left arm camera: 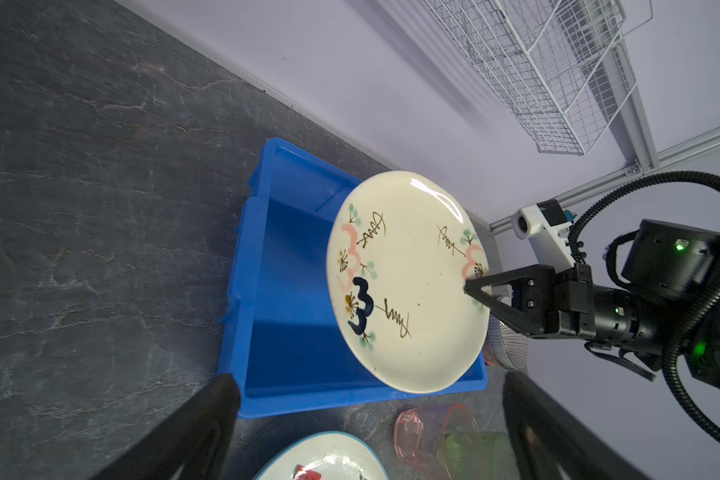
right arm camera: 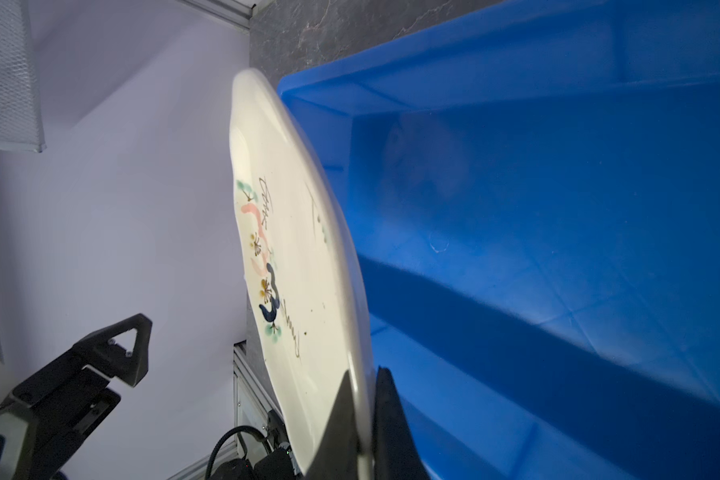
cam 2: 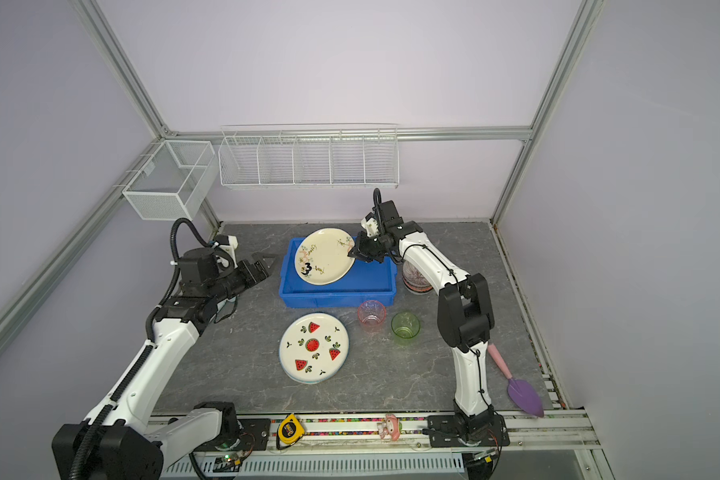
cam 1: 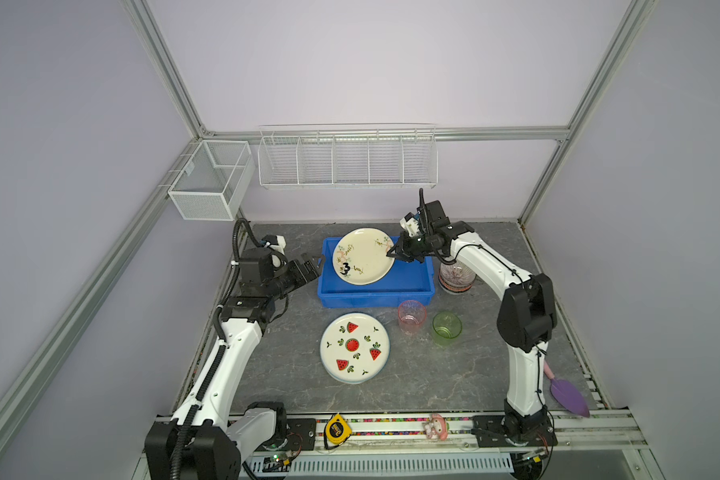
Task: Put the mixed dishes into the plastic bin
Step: 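Lower the flower-print plate into the blue bin and open the right gripper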
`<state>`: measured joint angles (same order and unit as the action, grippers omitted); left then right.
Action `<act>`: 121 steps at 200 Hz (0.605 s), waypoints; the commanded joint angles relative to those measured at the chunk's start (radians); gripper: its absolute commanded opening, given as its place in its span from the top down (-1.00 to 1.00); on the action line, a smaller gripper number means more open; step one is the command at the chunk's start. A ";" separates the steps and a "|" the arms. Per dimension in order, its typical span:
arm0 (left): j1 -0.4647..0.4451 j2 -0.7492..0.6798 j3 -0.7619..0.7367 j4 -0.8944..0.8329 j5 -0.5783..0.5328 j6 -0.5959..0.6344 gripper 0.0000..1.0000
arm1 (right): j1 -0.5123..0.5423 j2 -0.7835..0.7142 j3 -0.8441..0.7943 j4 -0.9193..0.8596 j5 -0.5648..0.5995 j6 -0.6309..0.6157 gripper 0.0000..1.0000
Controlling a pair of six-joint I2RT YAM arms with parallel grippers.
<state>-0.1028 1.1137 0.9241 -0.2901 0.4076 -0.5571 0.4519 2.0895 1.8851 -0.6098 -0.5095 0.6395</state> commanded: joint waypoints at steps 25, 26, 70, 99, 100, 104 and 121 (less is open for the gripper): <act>0.003 0.011 0.025 -0.045 -0.045 0.061 -0.98 | -0.005 0.076 0.102 0.021 -0.028 0.047 0.86; 0.003 0.012 0.024 -0.045 -0.045 0.061 -0.98 | -0.005 0.078 0.102 0.021 -0.028 0.048 0.86; 0.003 0.016 0.008 -0.039 -0.041 0.060 -0.98 | -0.004 0.152 0.114 0.037 -0.038 0.061 0.86; 0.003 0.015 -0.001 -0.038 -0.035 0.056 -0.98 | -0.005 0.191 0.117 0.049 -0.042 0.063 0.85; 0.003 0.015 -0.002 -0.039 -0.035 0.056 -0.98 | -0.005 0.192 0.117 0.049 -0.042 0.063 0.86; 0.003 0.014 -0.003 -0.038 -0.035 0.055 -0.98 | -0.005 0.195 0.118 0.048 -0.041 0.063 0.85; 0.003 0.015 -0.009 -0.037 -0.035 0.053 -0.98 | -0.006 0.210 0.117 0.049 -0.040 0.059 0.86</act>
<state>-0.1028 1.1206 0.9260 -0.3237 0.3779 -0.5167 0.4511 2.3039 1.9583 -0.6258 -0.4931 0.6815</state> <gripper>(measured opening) 0.988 0.085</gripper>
